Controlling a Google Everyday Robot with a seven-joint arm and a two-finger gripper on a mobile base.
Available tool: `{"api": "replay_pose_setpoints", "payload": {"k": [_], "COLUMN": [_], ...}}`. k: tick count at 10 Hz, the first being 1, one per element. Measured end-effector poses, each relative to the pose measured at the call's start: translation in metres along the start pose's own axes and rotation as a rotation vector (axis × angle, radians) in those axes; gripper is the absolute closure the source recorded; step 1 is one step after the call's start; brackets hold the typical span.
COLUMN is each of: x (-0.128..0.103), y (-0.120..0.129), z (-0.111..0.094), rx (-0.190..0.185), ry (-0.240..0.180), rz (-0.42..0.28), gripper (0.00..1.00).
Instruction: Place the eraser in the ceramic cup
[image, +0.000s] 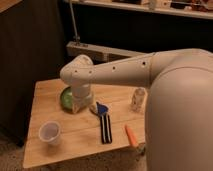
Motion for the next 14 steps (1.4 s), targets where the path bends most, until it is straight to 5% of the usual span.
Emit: {"api": "replay_pose_setpoints", "payload": {"k": [5, 8, 9, 11, 14], "x": [0.000, -0.003, 0.000, 0.005, 0.005], "y": [-0.002, -0.040, -0.070, -0.106, -0.110], "z": [-0.002, -0.014, -0.020, -0.024, -0.024], "rx": [-0.006, -0.015, -0.035, -0.066, -0.073], "ry": [-0.011, -0.080, -0.101, -0.106, -0.107], "rz": [0.002, 0.016, 0.021, 0.046, 0.047], "gripper": [0.35, 0.35, 0.35, 0.35, 0.35]}}
